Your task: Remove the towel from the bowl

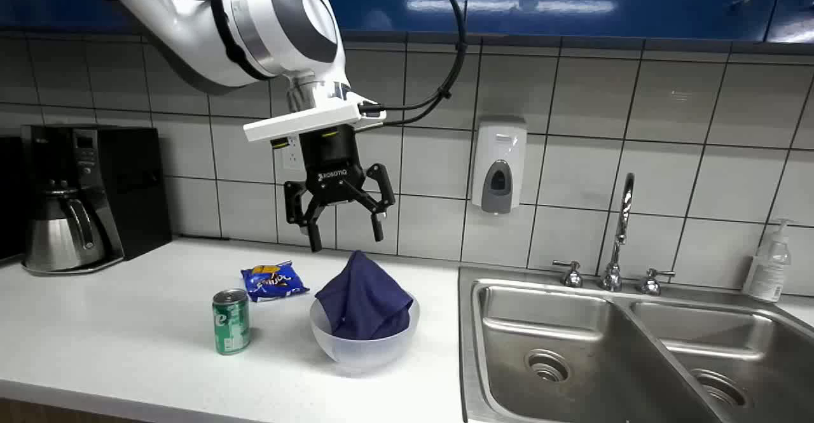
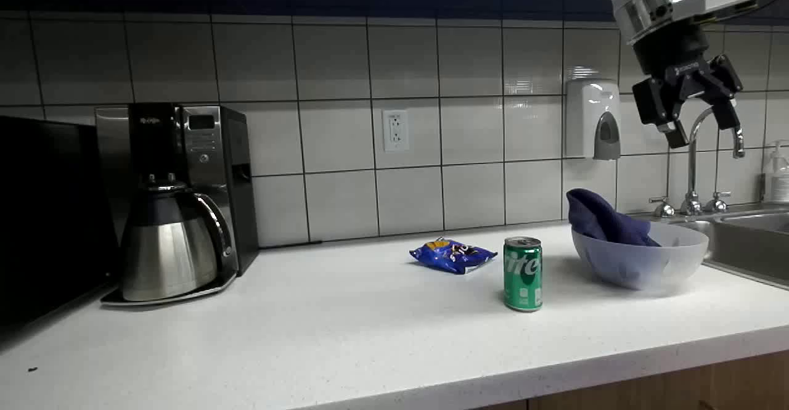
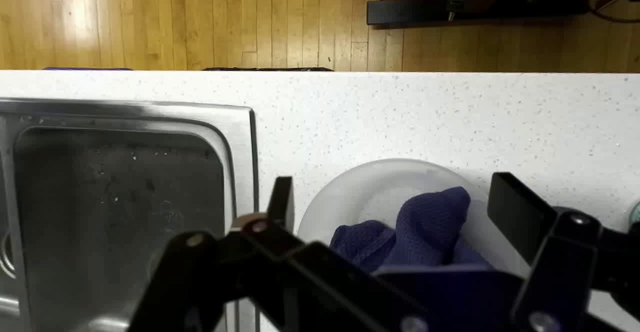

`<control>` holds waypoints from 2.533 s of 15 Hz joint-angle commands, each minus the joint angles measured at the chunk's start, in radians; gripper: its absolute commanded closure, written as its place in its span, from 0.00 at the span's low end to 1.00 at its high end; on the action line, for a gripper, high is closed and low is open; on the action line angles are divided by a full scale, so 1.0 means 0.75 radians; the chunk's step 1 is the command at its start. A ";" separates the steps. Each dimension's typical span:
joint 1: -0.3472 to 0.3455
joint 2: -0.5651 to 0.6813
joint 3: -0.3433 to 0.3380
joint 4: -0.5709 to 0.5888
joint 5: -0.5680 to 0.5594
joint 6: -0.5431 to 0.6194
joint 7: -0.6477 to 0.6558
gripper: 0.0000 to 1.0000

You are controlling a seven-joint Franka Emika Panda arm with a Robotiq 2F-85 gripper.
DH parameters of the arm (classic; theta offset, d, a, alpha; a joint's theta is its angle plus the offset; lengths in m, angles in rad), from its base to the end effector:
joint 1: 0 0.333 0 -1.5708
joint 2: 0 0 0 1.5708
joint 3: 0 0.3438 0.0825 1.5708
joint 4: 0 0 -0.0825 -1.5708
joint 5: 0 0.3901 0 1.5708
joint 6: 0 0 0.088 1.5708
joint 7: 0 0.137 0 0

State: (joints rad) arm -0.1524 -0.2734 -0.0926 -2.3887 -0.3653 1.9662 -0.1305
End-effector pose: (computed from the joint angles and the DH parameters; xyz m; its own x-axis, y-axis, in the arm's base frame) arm 0.4120 -0.1376 0.4101 0.9787 0.0299 -0.2031 0.0829 -0.9627 0.2577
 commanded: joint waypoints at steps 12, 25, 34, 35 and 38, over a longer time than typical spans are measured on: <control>0.022 0.050 -0.006 0.009 -0.009 0.088 0.038 0.00; 0.021 0.405 -0.014 0.097 -0.007 0.621 0.195 0.00; 0.043 0.561 -0.038 0.168 -0.017 0.818 0.376 0.00; 0.048 0.573 -0.043 0.171 -0.023 0.839 0.397 0.00; 0.071 0.606 -0.060 0.170 -0.042 0.904 0.443 0.00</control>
State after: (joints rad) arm -0.1279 0.1483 -0.1128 -2.2843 -0.3653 2.6087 0.1450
